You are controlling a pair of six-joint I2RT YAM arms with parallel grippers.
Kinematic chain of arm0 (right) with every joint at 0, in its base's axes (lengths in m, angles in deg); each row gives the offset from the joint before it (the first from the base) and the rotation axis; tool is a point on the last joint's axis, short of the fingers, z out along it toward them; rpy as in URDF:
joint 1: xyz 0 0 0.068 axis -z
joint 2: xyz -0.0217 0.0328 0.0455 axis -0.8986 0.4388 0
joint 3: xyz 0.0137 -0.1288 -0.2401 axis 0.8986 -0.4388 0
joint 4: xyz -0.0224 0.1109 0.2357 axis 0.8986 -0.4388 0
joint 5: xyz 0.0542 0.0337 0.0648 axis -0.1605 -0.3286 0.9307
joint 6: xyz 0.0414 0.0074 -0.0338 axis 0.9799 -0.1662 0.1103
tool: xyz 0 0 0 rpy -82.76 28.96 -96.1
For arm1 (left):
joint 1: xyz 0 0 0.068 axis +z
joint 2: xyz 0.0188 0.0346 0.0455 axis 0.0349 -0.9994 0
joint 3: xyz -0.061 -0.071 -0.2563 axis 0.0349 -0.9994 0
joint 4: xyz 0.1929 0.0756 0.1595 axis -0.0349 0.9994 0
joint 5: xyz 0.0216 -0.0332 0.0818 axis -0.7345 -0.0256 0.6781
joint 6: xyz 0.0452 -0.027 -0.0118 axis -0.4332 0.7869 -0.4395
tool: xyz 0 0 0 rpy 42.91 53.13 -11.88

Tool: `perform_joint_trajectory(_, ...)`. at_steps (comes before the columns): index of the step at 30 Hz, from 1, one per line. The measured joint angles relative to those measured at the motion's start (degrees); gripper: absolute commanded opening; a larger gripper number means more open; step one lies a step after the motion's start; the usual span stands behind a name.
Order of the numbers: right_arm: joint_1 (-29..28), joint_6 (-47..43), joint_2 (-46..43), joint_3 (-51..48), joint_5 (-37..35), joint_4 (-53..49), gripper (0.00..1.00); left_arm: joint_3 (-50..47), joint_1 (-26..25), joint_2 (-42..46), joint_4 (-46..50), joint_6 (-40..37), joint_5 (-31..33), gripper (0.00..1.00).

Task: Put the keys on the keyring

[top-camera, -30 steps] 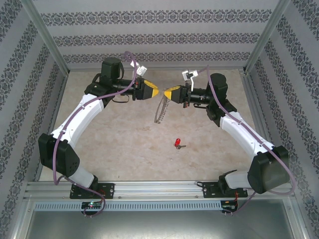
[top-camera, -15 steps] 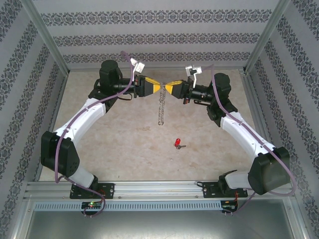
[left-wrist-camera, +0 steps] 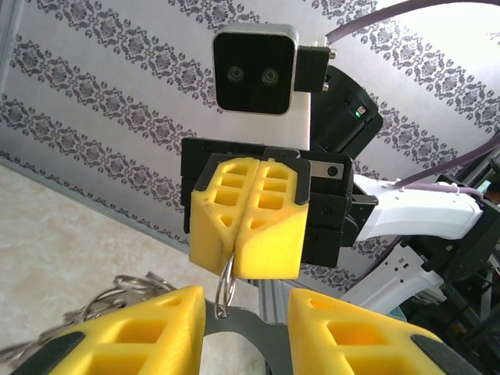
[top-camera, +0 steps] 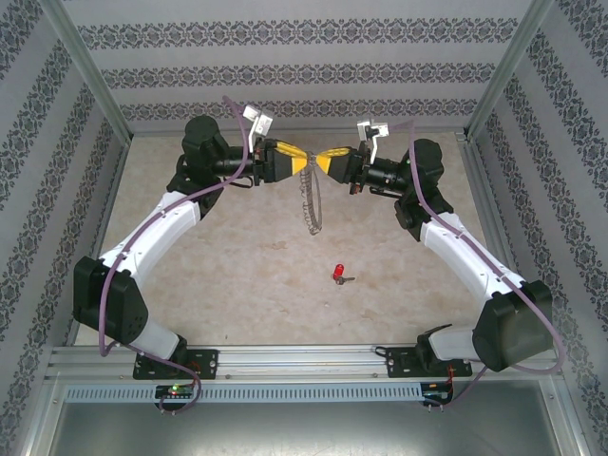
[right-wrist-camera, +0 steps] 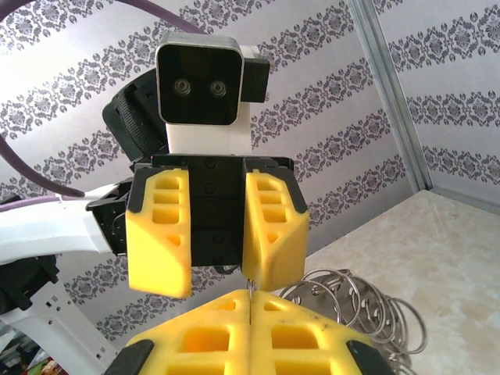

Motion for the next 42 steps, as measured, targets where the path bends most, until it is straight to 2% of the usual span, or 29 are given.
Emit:
perform_joint_trajectory(15, -0.02, 0.85, 0.24, 0.02, 0.04, 0.46, 0.00, 0.00, -1.51, -0.87, -0.79, 0.81, 0.33, 0.29)
perform_joint_trajectory(20, -0.02, 0.98, 0.50, 0.02, 0.04, 0.44, 0.00, 0.00, -1.90, -1.97, -0.81, 1.01, 0.83, 0.16)
perform_joint_trajectory(22, 0.00, 0.98, 0.50, 0.02, 0.07, 0.33, 0.00, 0.00, -1.90, -2.12, -0.76, 1.20, 1.03, 0.02)
perform_joint_trajectory(23, 0.00, 0.98, 0.55, 0.02, 0.09, 0.26, 0.00, 0.02, -1.90, -2.12, -0.81, 1.01, 1.18, 0.00)
perform_joint_trajectory(24, 0.02, 1.01, 0.55, 0.02, 0.04, 0.28, 0.05, 0.07, -1.88, -2.12, -0.74, 0.79, 1.38, 0.00)
perform_joint_trajectory(25, 0.33, 1.11, 0.55, 0.02, 0.04, 0.24, 0.16, 0.11, -1.88, -2.12, -0.46, 0.26, 1.66, 0.00)
perform_joint_trajectory(26, 0.55, 1.22, 0.55, 0.02, 0.04, 0.22, 0.20, 0.20, -1.97, -2.12, -0.11, -0.07, 1.81, 0.00)
perform_joint_trajectory(28, 1.31, 1.77, 0.55, 0.00, 0.00, 0.15, 0.25, 1.18, -2.12, -2.12, 3.43, -2.51, 2.08, 0.00)
perform_joint_trajectory(35, 5.84, 2.97, -0.85, -2.29, 0.00, -0.09, 0.30, 9.35, -2.21, -2.12, 26.05, -18.38, 4.31, 0.00)
perform_joint_trajectory(42, 5.46, 3.82, -1.51, -3.34, 1.79, -1.20, 0.33, 19.74, -2.23, -4.26, 49.83, -36.30, 7.72, 0.00)
